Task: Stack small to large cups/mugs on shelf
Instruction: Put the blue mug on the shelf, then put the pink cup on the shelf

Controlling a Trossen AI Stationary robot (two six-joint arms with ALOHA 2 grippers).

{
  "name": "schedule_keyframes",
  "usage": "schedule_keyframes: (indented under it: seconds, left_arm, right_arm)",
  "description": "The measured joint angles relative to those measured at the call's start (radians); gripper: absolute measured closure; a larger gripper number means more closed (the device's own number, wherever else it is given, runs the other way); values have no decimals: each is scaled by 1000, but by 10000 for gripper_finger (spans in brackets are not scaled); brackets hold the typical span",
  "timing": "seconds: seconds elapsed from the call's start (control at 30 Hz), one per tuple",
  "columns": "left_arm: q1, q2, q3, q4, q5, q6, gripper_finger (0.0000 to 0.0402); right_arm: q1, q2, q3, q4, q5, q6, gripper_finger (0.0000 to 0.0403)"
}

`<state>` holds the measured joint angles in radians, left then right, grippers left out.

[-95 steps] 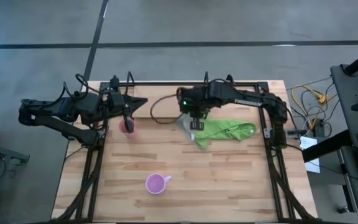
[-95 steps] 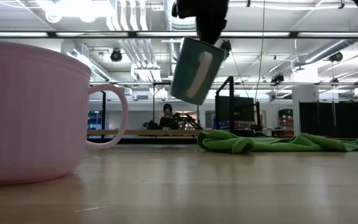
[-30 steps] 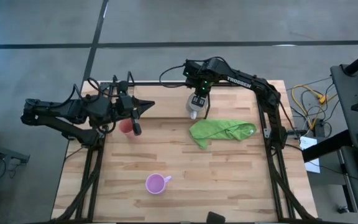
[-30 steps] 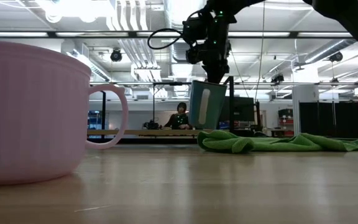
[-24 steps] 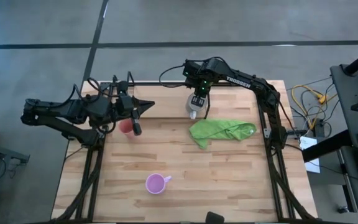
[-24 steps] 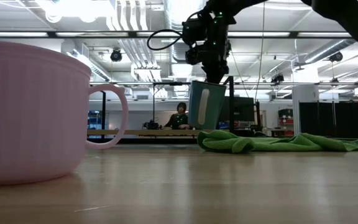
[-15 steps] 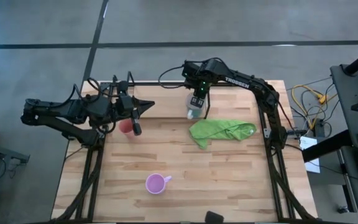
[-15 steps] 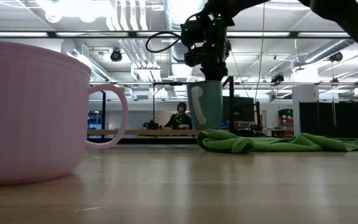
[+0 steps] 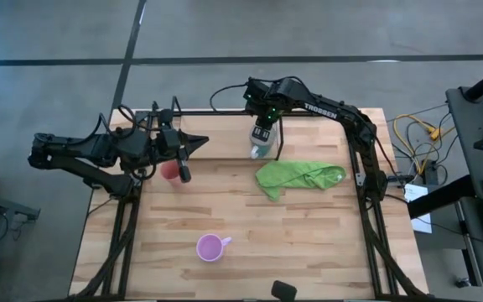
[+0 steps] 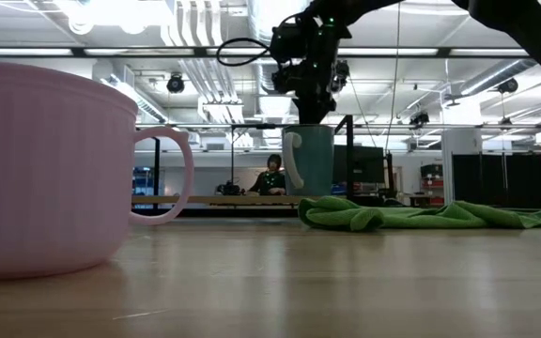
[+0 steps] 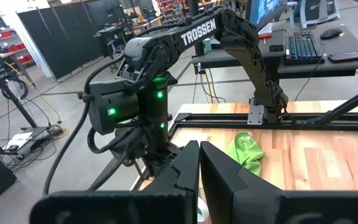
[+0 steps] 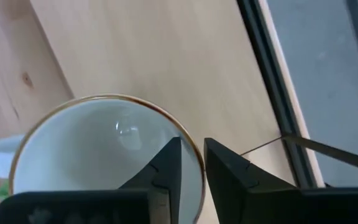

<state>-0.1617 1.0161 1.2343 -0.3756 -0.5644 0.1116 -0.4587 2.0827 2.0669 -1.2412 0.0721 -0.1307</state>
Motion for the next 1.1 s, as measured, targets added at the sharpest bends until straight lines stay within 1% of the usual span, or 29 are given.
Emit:
schedule_keyframes:
  seconds: [0.43,0.67,0.83,0.93,1.0,1.1]
  left_arm:
    - [0,0,0,0,0,0,401]
    - [0,0,0,0,0,0,401]
    - [0,0,0,0,0,0,401]
    - [0,0,0,0,0,20,401]
    - [0,0,0,0,0,51,401]
    - [-1,1,0,0,7,52,401]
  right_arm:
    - [0,0,7,82,44,-2,339]
    - [6,-12,7,54,44,30,339]
    - [20,-64,30,15,37,32,339]
    - [35,-108,53,-28,26,73,339]
    - [52,-152,56,-54,-4,110,339]
    - [86,-225,57,-77,-79,186,339]
